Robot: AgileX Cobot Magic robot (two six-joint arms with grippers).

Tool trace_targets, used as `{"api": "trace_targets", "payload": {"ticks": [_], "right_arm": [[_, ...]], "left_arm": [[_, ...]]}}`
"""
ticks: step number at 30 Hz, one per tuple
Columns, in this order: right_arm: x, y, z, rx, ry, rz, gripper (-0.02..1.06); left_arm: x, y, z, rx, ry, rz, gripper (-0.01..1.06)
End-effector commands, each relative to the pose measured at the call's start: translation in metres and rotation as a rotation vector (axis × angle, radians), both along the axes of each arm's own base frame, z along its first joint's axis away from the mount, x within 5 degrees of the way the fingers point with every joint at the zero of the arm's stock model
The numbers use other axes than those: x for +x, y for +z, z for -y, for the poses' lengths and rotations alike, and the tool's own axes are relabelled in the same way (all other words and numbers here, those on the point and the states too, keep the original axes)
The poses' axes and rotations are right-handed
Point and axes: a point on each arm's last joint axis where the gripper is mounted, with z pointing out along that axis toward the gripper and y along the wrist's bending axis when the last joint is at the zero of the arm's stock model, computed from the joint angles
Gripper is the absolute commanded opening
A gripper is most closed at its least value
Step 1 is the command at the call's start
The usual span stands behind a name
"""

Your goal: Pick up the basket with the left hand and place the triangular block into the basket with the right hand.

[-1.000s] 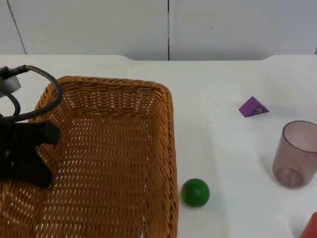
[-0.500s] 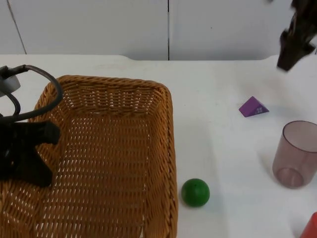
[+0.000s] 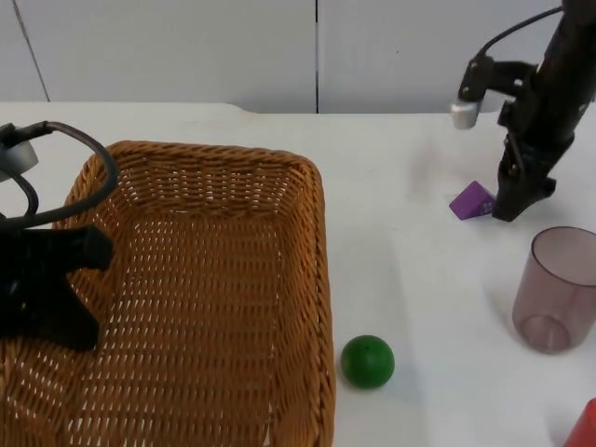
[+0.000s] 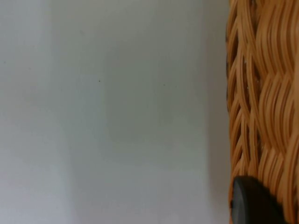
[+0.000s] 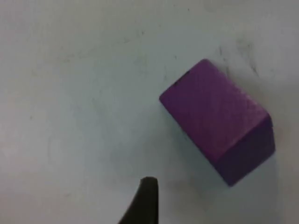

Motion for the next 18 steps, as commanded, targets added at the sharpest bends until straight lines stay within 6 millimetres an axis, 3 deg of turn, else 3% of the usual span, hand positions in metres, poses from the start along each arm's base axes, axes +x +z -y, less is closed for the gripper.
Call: {"api": "trace_targets", "payload": {"ticks": [1, 8, 18], "right_arm": [[0.003, -0.003, -0.014, 0.006, 0.078, 0.047, 0.8], [0.006, -0.012, -0.033, -0.008, 0.166, 0.102, 0.8], [0.006, -0.021, -0.026, -0.12, 0.262, 0.077, 0.8]], "left_arm": [[0.0, 0.004, 0.001, -0.029, 0.024, 0.006, 0.0], [0.0, 0.004, 0.001, -0.036, 0.029, 0.003, 0.0], [-0.001, 0.004, 0.002, -0.046, 0.024, -0.009, 0.0]]}}
